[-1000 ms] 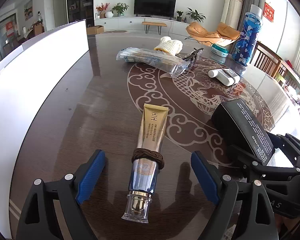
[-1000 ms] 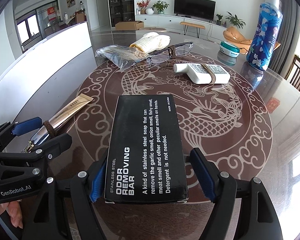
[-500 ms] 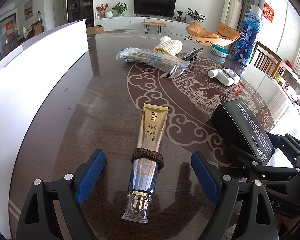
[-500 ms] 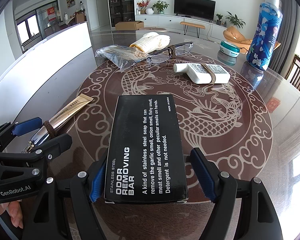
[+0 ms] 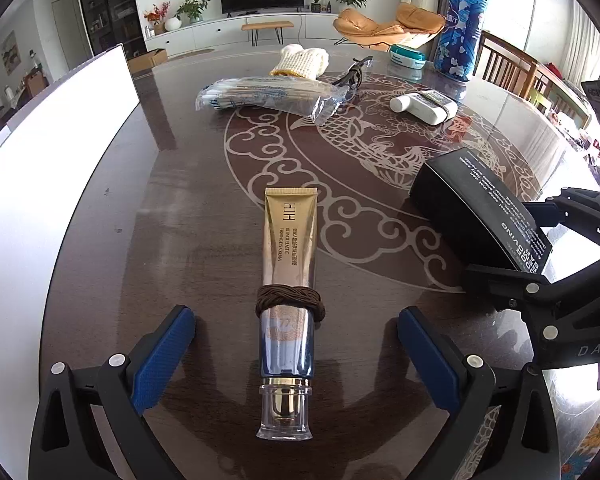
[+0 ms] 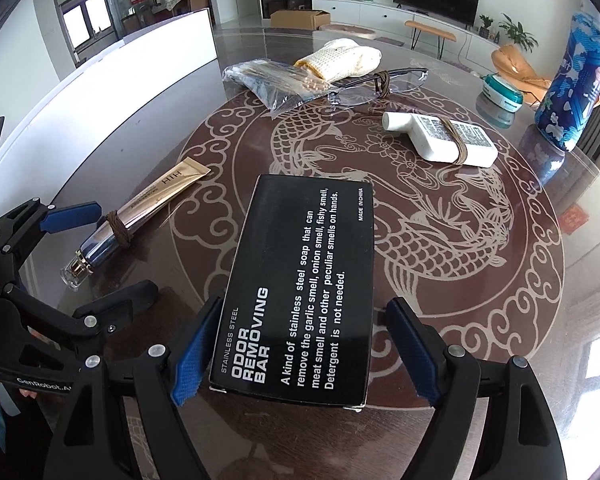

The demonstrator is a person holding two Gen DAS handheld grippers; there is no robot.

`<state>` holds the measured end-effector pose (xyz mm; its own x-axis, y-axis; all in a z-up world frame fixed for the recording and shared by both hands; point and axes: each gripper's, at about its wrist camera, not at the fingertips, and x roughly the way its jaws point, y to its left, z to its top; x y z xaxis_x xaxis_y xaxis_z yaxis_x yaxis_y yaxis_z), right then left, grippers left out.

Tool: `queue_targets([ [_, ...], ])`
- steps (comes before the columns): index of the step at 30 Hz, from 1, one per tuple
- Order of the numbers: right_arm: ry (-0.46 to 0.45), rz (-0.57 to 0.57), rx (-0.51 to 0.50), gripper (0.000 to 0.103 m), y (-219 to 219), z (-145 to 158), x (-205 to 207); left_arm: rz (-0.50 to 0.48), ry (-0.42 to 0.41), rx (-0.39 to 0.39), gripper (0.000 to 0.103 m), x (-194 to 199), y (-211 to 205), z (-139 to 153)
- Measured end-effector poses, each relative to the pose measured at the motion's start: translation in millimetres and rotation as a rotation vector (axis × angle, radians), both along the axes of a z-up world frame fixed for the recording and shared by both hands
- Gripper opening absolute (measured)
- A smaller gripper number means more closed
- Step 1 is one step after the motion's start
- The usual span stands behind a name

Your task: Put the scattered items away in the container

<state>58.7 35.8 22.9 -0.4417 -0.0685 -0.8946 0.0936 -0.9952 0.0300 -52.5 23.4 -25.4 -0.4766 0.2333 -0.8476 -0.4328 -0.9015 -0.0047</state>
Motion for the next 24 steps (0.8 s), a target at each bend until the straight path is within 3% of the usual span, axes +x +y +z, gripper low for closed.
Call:
queue_targets([
  [3, -0.082, 0.043, 0.014, 0.082, -2.9, 1.4, -10.2, 0.013, -0.022, 0.006, 0.099, -10.6, -1.3, 1.8],
  [4, -0.102, 0.057, 0.024, 0.080, -4.4, 1.3, -12.9, 0.012, -0.011, -0.012, 0.081, -12.4, -0.1, 3.6],
  [5, -0.120, 0.069, 0.032, 0.066, -5.3, 1.1, -15.7, -0.002, -0.004, -0.015, 0.054, -14.1, 1.3, 6.7],
  [6, -0.138, 0.073, 0.037, 0.063, -4.6, 0.5, -18.1, -0.015, -0.010, -0.018, 0.036, -16.5, 3.1, 9.8],
  [7, -0.149, 0.073, 0.041, 0.060, -3.9, 0.7, -19.4, -0.020, -0.023, -0.035, 0.026, -19.2, 4.8, 11.8],
  [14, -0.102, 0.043, -0.027, 0.059, 12.6, 33.3, -1.7, -0.024, 0.033, 0.051, 0.026, 1.8, -12.9, 42.0],
  [19, -0.132, 0.033, -0.030, 0.059, 17.7, 30.3, 6.0, -0.018, 0.068, 0.073, 0.026, 18.3, -24.9, 58.4],
  [24, -0.106, 0.039, -0.068, 0.059, 10.8, 50.2, 0.5, 0.030, 0.090, 0.122, 0.026, 15.8, -62.1, 90.4],
])
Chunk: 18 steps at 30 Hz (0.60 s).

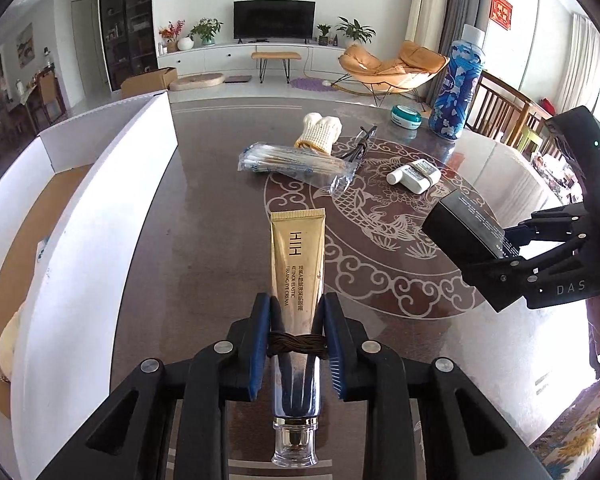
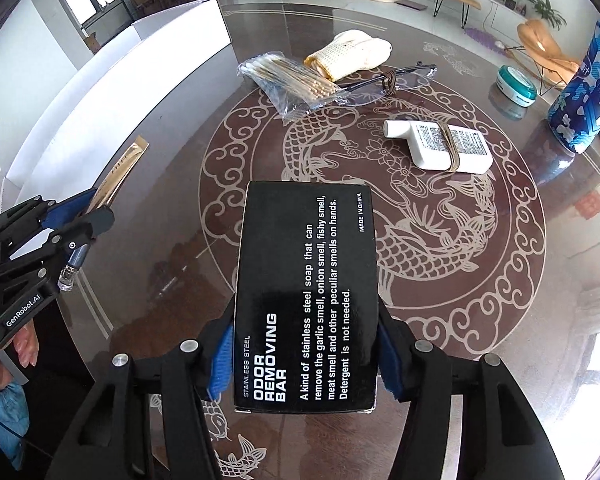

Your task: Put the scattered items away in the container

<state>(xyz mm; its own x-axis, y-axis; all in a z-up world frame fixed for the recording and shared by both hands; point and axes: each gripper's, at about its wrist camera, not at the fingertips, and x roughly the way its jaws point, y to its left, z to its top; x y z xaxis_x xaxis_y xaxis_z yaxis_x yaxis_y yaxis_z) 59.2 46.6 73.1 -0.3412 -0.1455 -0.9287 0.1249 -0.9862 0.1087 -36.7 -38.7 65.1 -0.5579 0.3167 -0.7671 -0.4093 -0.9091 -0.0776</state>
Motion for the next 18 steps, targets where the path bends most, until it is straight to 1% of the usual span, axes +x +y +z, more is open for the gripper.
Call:
queue_targets([
  [3, 0.044, 0.030, -0.014, 0.059, -24.4, 27.3, -11.7, 0.052, 0.032, 0.017, 0.026, -6.5, -38.4, 29.0],
  [5, 0.081, 0.059, -0.025, 0.059, -49.0, 49.5, -22.9, 0.099, 0.054, 0.019, 0.026, -13.2, -70.3, 48.1],
  [8, 0.139, 0.119, -0.052, 0.059, -96.4, 83.9, -43.2, 0.189, 0.079, 0.009, 0.026, -26.2, -125.3, 71.0],
  [10, 0.170, 0.165, -0.094, 0.059, -133.3, 104.0, -57.4, 0.255, 0.081, 0.000, 0.026, -36.5, -163.6, 79.3],
  [12, 0.198, 0.213, -0.143, 0.059, -173.5, 121.1, -69.6, 0.321, 0.067, 0.004, 0.026, -48.2, -200.9, 81.7],
  [14, 0.217, 0.265, -0.188, 0.059, -216.2, 131.8, -79.4, 0.381, 0.050, 0.008, 0.026, -58.9, -233.0, 78.8],
  [16, 0.221, 0.314, -0.226, 0.059, -258.7, 134.9, -88.7, 0.430, 0.031, 0.005, 0.026, -67.7, -258.9, 70.9],
  [18, 0.212, 0.357, -0.251, 0.059, -298.2, 129.2, -95.7, 0.467, 0.004, 0.008, 0.026, -76.4, -278.7, 58.8],
])
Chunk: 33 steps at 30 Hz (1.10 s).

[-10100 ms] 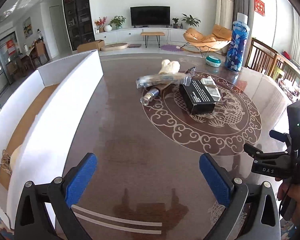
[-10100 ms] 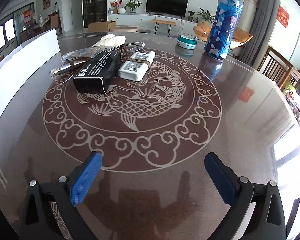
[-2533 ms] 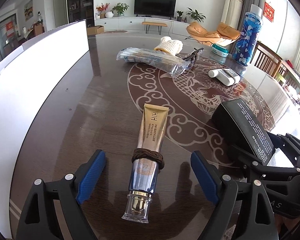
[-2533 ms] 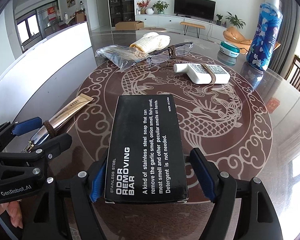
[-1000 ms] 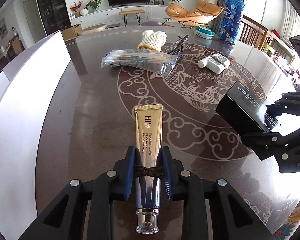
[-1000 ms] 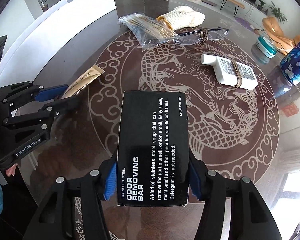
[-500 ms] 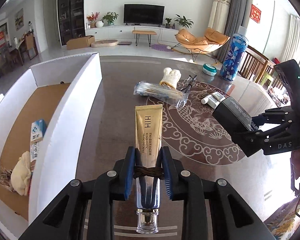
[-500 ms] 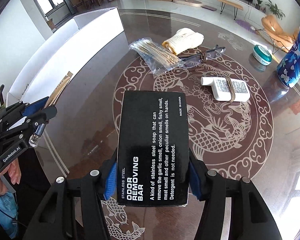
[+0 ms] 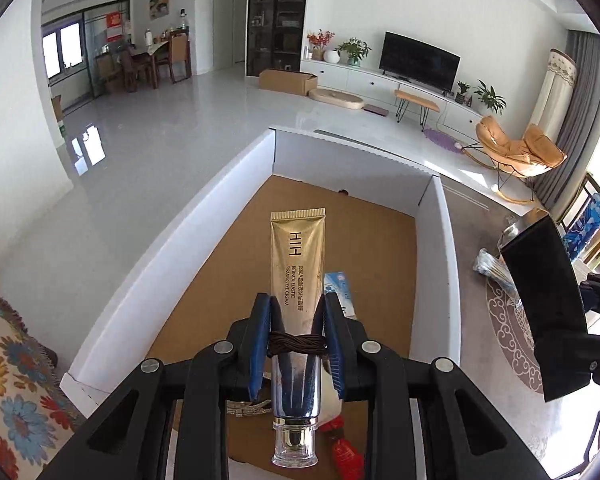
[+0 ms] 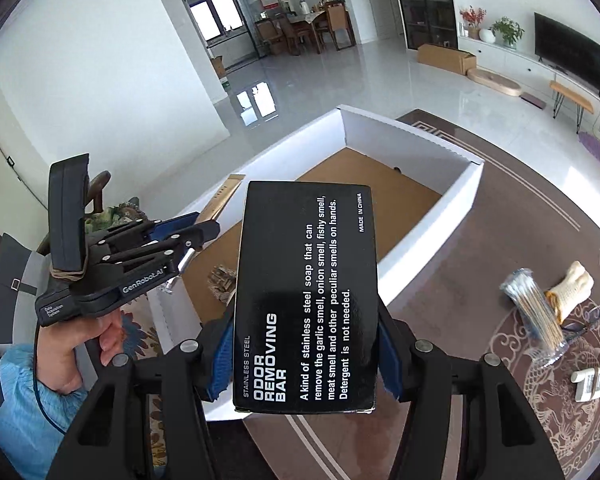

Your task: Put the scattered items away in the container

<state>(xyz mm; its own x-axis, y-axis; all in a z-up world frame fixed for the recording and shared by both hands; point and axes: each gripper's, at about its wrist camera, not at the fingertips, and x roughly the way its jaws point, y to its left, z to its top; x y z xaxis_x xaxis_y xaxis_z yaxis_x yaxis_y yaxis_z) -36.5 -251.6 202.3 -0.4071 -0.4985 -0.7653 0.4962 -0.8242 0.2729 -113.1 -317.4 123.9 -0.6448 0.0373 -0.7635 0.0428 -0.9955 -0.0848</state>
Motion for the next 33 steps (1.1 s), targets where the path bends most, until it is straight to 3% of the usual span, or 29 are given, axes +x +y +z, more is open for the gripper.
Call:
queue_targets([
  [5, -0.031, 0.078, 0.056, 0.059, -75.8, -39.7, -10.0, 0.020, -0.064, -0.005, 0.026, -11.2, -19.6, -31.4],
  [10, -0.099, 0.114, 0.100, 0.062, -108.5, -81.9, -15.8, 0.054, -0.140, -0.020, 0.030, -15.7, -24.7, -57.4],
  [12, -0.090, 0.110, 0.080, 0.084, -109.1, -86.4, -15.4, 0.084, -0.154, -0.028, 0.046, -13.6, -27.8, -63.4],
  [13, -0.084, 0.106, 0.061, 0.098, -105.6, -86.2, -13.6, 0.099, -0.149, -0.032, 0.063, -10.5, -29.7, -64.3],
  [14, -0.076, 0.101, 0.040, 0.098, -101.5, -84.3, -11.5, 0.111, -0.133, -0.040, 0.074, -6.5, -29.8, -63.5],
  [16, -0.052, 0.093, 0.010, 0.098, -91.1, -77.5, -6.8, 0.131, -0.094, -0.059, 0.075, 1.3, -28.4, -58.6],
  [20, 0.055, 0.029, 0.000, 0.098, -51.9, -62.6, 7.0, 0.139, -0.014, -0.063, 0.076, 22.4, -13.8, -39.4],
  [24, 0.147, -0.122, 0.062, 0.102, 19.1, -69.9, 31.2, 0.076, 0.108, -0.081, 0.077, 51.9, 30.3, -12.2],
  [29, 0.149, -0.379, 0.201, 0.103, 142.4, -118.5, 64.4, -0.091, 0.215, -0.079, 0.093, 85.9, 119.1, 7.2],
  [31, 0.124, -0.474, 0.276, 0.103, 190.5, -138.8, 78.9, -0.161, 0.220, -0.057, 0.103, 96.0, 158.4, 4.5],
  [33, 0.091, -0.555, 0.341, 0.103, 236.2, -157.1, 90.9, -0.226, 0.185, -0.030, 0.103, 99.6, 198.0, -11.5],
])
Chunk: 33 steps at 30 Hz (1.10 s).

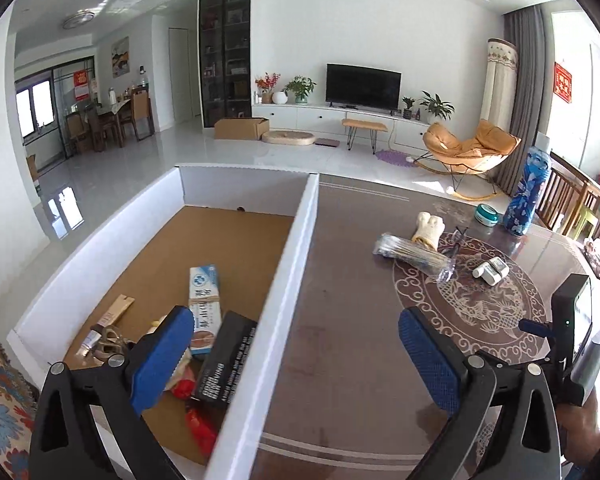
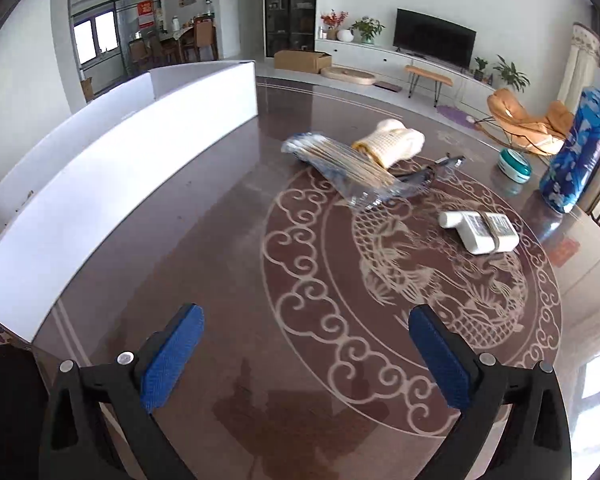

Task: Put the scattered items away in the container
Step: 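Return both tools to the table above the remaining items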

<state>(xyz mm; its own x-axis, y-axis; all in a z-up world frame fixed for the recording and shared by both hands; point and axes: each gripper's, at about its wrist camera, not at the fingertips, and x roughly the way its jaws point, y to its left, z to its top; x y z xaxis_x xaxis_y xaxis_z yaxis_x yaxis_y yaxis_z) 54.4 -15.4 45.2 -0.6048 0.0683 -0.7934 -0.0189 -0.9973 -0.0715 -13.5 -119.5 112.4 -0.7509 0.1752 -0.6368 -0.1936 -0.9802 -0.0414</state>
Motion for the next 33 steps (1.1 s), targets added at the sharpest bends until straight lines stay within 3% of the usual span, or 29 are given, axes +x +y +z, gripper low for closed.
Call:
queue_targets([
  [5, -0.041, -0.165, 0.038, 0.103, 85.5, -21.3, 32.1, -0.116, -0.119, -0.067, 0.103, -1.2, 92.3, -63.5],
  [11, -0.015, -0.202, -0.020, 0.103, 110.7, -27.4, 47.3, -0.129, -0.211, -0.076, 0.103, -19.6, 144.0, -117.7],
  [20, -0.023, -0.251, -0.064, 0.103, 116.8, -34.0, 42.9, -0.106, -0.238, -0.074, 0.103, -48.5, 156.1, -139.8],
  [24, -0.023, -0.251, -0.064, 0.103, 116.6, -33.8, 42.9, -0.110, -0.232, -0.038, 0.103, -50.3, 153.6, -140.4],
  [33, -0.023, -0.251, -0.064, 0.103, 116.4, -33.8, 42.8, -0.116, -0.236, -0.101, 0.103, -46.8, 160.7, -141.4],
])
